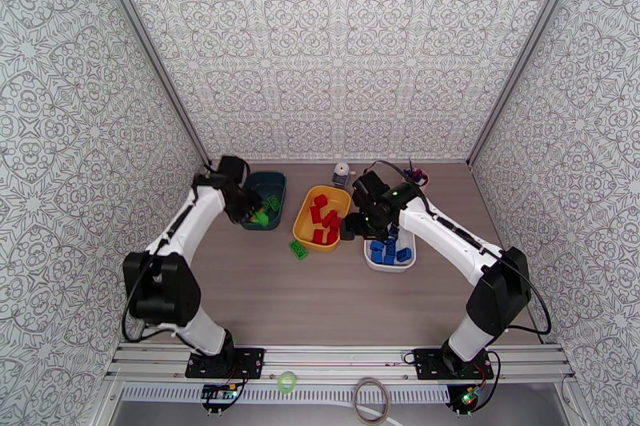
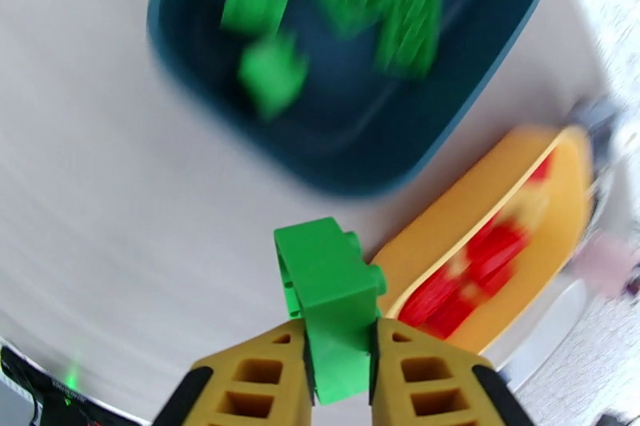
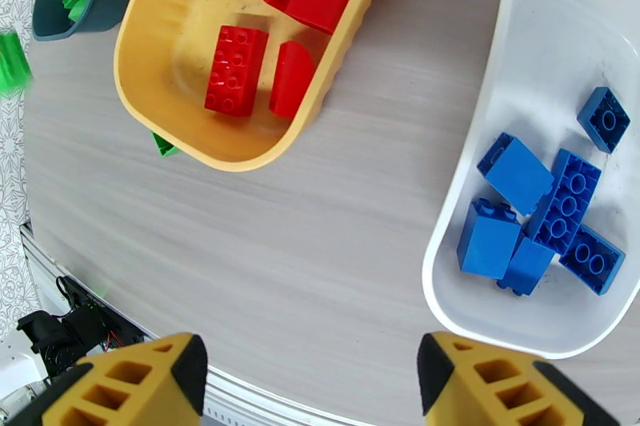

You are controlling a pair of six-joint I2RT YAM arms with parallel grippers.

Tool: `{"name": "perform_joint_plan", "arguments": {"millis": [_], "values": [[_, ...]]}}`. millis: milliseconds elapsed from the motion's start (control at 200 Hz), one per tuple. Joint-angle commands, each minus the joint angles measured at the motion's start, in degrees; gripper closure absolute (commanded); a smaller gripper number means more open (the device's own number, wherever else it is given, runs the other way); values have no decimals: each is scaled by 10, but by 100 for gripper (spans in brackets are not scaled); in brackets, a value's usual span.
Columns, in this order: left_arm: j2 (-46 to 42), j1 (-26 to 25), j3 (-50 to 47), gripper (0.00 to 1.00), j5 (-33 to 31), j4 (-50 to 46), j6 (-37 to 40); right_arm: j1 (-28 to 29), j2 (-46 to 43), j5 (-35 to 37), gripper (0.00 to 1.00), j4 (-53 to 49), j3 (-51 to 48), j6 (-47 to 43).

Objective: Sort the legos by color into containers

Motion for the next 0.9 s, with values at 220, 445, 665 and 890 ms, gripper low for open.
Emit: {"name": "perform_joint_plan", "arguments": {"millis": [220, 445, 665, 890], "values": [[53, -16, 62, 24, -10, -58, 39, -6, -39, 5, 27, 6, -27, 25], [-64, -71, -122, 27, -4, 5, -16, -5, -61, 4, 27, 19, -76, 36], [-179, -158, -282, 18, -22, 40, -76, -5, -47, -6, 27, 22, -71, 28], [-198, -255, -374, 12, -38, 116, -127, -6, -26, -19, 27, 25, -54, 21]]}}
